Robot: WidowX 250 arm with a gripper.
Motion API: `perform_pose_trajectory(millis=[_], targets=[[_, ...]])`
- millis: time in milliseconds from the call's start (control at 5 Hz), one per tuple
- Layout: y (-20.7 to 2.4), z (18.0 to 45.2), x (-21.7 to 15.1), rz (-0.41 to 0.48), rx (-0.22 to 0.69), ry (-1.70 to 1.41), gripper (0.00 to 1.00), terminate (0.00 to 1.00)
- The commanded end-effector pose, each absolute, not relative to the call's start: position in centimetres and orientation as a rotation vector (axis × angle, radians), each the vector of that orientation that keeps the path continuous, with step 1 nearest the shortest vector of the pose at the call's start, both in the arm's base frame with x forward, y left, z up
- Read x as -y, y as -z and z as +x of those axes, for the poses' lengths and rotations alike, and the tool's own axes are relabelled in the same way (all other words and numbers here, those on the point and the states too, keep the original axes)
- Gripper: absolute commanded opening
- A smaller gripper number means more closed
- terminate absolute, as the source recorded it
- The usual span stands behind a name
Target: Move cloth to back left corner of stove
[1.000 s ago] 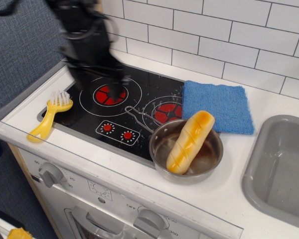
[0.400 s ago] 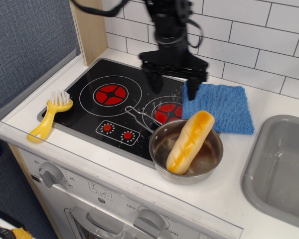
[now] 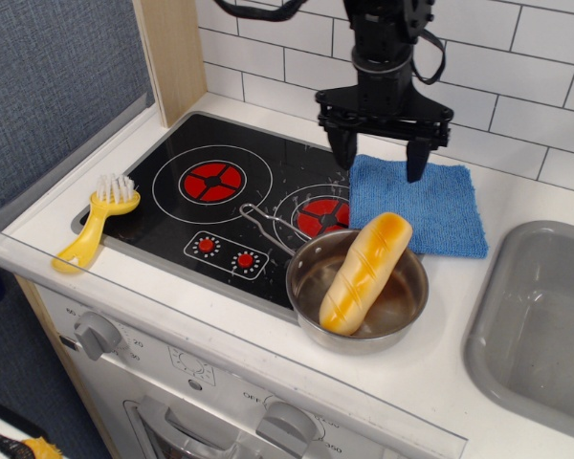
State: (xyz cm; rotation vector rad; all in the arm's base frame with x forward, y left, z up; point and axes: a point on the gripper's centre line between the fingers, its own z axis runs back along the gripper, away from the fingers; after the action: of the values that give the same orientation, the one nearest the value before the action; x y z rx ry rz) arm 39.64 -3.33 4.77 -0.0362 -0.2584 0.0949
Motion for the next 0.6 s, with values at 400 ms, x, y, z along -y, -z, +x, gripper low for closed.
perform_pose_trajectory(millis=[400], targets=[[-0.9, 40.3, 5.0, -0.013, 0.132, 0.090, 1.00, 0.00]])
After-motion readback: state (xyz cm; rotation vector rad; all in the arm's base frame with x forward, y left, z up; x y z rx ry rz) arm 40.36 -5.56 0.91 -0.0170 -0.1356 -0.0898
